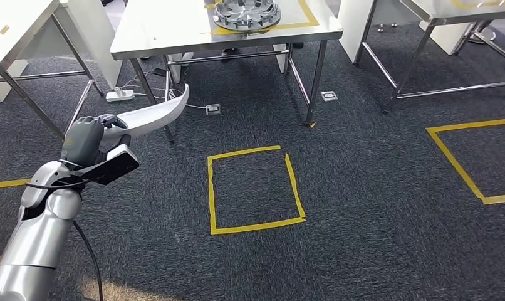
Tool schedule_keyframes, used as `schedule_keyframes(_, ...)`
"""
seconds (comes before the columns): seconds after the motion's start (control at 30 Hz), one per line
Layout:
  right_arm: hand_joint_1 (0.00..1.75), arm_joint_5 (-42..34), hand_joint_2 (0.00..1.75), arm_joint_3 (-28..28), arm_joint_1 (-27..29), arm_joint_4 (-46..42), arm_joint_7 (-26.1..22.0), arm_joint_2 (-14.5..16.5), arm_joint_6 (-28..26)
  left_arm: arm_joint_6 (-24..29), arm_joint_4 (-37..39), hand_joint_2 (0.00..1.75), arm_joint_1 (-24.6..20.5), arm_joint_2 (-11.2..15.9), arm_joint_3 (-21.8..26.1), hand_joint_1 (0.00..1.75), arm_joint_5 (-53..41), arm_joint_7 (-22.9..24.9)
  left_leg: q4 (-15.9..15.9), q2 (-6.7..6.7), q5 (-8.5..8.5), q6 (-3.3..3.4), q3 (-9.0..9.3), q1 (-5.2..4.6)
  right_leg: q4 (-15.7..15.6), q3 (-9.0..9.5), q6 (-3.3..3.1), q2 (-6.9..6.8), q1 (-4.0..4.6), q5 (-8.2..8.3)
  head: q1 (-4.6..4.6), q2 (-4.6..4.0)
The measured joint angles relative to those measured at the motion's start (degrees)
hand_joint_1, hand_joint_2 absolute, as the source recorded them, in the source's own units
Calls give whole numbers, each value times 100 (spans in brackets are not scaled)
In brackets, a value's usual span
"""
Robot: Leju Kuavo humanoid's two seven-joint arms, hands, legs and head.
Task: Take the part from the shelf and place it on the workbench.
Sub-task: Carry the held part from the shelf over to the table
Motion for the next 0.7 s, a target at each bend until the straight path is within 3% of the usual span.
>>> schedule_keyframes(0.07,0,0,0,0,10,1,0,9,3,0,-11,175,17,3,14,157,-2,1,-701,29,561,47,183,-14,-27,187,29,-13,-1,-159,3,0)
schedule_keyframes(0.1,0,1,0,1,6,1,-13,14,4,0,-14,175,16,6,23,157,-2,1,-1030,51,724,75,312,-41,-50,258,58,-19,7,-232,3,0)
schedule_keyframes(0.13,0,2,0,1,1,2,-30,17,4,0,-17,175,18,8,30,157,-3,2,-1235,70,761,113,409,-67,-96,310,91,-26,15,-285,7,0)
schedule_keyframes(0.17,0,7,0,2,-3,2,-48,19,5,1,-20,175,24,8,35,157,-4,4,-1324,74,690,155,473,-89,-149,369,129,-39,24,-306,12,-1)
schedule_keyframes(0.23,0,22,0,2,-16,2,-64,18,7,7,-35,175,39,10,44,157,-11,13,-1425,43,525,250,598,-89,-86,410,199,-52,32,-189,26,-1)
schedule_keyframes(0.3,0,32,0,3,-19,2,-62,20,7,28,-47,175,57,11,58,157,-20,21,-1538,8,404,322,802,-69,486,113,229,-20,32,113,49,0)
schedule_keyframes(0.33,0,33,0,3,-16,3,-68,21,7,37,-47,175,70,10,66,157,-25,26,-1594,-8,342,348,930,-61,893,-173,232,4,30,195,57,0)
schedule_keyframes(0.37,0,32,0,4,-9,3,-73,22,7,44,-43,175,85,10,72,157,-30,29,-1644,-22,267,367,1060,-64,1248,-475,231,25,32,156,64,0)
schedule_keyframes(0.43,0,30,0,4,18,4,-75,22,7,46,-34,175,122,3,75,157,-39,34,-1715,-67,92,386,1341,-68,1585,-992,243,41,38,-306,67,-1)
schedule_keyframes(0.47,0,28,0,4,35,4,-70,22,7,46,-33,175,135,-2,75,157,-42,34,-1732,-95,-10,385,1489,-70,1553,-1170,251,46,43,-569,71,0)
schedule_keyframes(0.5,0,26,0,4,52,4,-66,22,7,47,-33,175,142,-9,75,157,-42,34,-1740,-122,-120,378,1643,-71,1411,-1297,254,50,44,-727,73,0)
schedule_keyframes(0.53,0,22,0,4,68,4,-62,23,6,48,-32,175,147,-13,75,157,-43,33,-1742,-143,-237,369,1802,-73,1173,-1382,249,51,44,-674,75,0)
schedule_keyframes(0.57,0,18,0,4,86,4,-62,24,5,49,-30,175,154,-16,75,157,-45,33,-1744,-155,-363,358,1942,-75,851,-1435,234,52,44,-329,77,0)
schedule_keyframes(0.63,0,5,0,4,120,5,-85,25,4,51,-14,175,169,-22,78,157,-51,26,-1716,-190,-636,324,2190,-90,209,-1493,193,46,70,708,74,0)
schedule_keyframes(0.67,0,-2,0,4,129,6,-83,24,4,52,-16,175,174,-24,81,157,-54,21,-1704,-210,-757,296,2310,-91,30,-1474,168,47,92,1092,68,-1)
schedule_keyframes(0.7,0,-9,0,3,121,7,-52,23,4,55,-28,175,167,-25,89,157,-56,12,-1650,-232,-824,257,2421,-91,-42,-1430,142,45,112,1249,64,-1)
